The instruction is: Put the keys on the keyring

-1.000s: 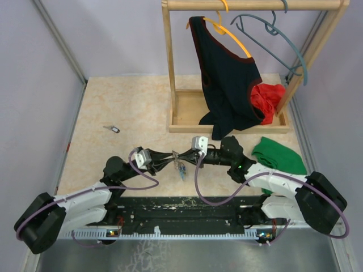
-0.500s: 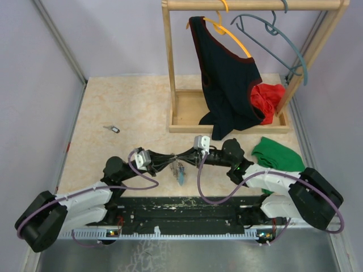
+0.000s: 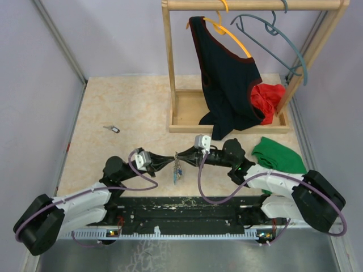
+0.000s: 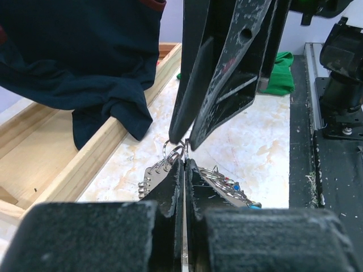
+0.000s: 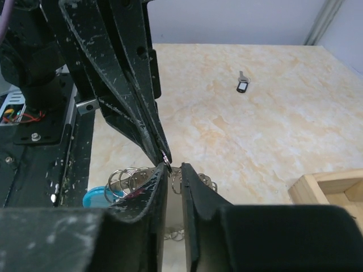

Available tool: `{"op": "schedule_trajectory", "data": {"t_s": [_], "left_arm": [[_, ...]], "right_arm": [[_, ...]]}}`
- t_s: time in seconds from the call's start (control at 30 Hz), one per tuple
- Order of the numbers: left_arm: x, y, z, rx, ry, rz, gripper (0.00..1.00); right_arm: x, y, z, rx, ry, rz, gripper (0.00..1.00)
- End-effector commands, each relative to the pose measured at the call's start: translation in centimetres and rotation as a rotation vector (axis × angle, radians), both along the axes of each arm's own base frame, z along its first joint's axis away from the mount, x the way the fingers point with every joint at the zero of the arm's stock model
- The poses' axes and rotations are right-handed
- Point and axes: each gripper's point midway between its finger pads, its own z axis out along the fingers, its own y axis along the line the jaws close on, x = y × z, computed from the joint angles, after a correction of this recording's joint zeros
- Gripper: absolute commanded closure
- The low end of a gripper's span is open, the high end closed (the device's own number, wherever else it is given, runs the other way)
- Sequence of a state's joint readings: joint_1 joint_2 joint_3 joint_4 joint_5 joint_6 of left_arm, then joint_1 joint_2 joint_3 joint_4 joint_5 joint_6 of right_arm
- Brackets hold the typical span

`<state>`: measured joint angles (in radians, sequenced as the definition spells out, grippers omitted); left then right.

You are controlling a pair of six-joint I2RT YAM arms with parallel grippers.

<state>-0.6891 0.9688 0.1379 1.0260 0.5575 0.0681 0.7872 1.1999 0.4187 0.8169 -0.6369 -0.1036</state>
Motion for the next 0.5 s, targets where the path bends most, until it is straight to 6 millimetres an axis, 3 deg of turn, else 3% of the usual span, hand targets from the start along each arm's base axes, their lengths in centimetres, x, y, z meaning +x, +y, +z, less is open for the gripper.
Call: {"op": "schedule_trajectory", "data": {"t_s": [0.0,0.17,0.47], "left_arm": [[0.5,0.0,1.1,0.024,-0.038,0.012,1.00],[0.6,0.1,1.4,0.048,-0.045,0.015,1.00],[0.3,-0.2,1.8,0.052,-0.060,-0.012,1.00]], "right_arm": [[1.2,-1.1,3.1,0.027,-0.074,-0.092,0.78],[2.1,-2.1,3.6,-0.015,-0.051,-0.166,0.69],[3.2,-1.2,2.7,-0.034,0.059,-0.195,0.64]]}}
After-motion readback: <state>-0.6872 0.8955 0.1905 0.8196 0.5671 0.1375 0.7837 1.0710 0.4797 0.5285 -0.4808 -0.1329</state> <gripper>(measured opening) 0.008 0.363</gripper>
